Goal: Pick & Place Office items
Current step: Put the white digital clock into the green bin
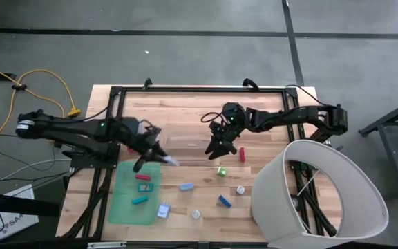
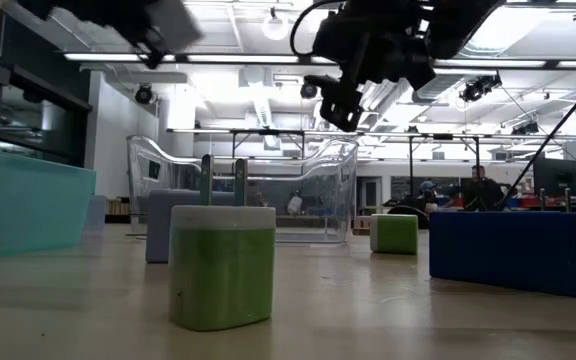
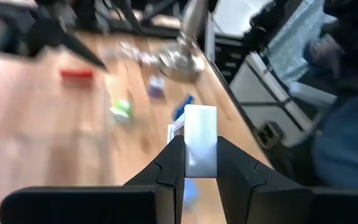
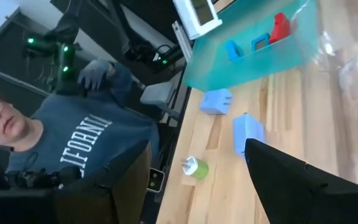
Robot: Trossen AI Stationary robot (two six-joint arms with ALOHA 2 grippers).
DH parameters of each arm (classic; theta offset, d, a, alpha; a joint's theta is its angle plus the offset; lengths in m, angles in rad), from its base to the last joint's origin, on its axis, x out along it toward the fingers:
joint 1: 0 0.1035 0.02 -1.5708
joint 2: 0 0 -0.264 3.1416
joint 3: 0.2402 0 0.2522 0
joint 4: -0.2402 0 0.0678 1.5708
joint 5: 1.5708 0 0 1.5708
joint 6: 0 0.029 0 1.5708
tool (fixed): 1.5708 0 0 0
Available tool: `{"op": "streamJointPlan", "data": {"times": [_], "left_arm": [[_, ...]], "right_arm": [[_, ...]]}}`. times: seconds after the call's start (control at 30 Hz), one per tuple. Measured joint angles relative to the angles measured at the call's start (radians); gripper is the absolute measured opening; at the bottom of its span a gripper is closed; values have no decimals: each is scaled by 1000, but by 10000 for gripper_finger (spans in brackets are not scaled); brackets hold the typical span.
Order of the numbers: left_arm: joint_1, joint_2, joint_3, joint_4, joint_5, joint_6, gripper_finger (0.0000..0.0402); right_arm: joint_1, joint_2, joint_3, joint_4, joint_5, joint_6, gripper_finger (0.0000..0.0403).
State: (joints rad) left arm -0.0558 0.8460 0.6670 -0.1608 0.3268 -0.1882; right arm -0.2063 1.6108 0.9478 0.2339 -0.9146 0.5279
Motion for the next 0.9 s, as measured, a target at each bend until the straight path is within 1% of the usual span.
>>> {"op": "streamJointPlan", "data": {"times": [0.17,0.33,0.5,0.67,0.9], "left_arm": [[-143,-75,0,-187,-98,-190,59],[-237,-77,0,-353,-102,-394,59],[-295,-42,0,-435,-93,-470,59],[-336,-2,0,-492,-83,-524,59],[-385,79,0,-647,-199,-692,59]], "right_arm": [[20,0,0,0,25,-2,249],[24,0,0,0,35,-2,249],[24,0,0,1,71,-2,248],[24,0,0,1,76,-1,248],[24,0,0,1,75,-2,247]]}}
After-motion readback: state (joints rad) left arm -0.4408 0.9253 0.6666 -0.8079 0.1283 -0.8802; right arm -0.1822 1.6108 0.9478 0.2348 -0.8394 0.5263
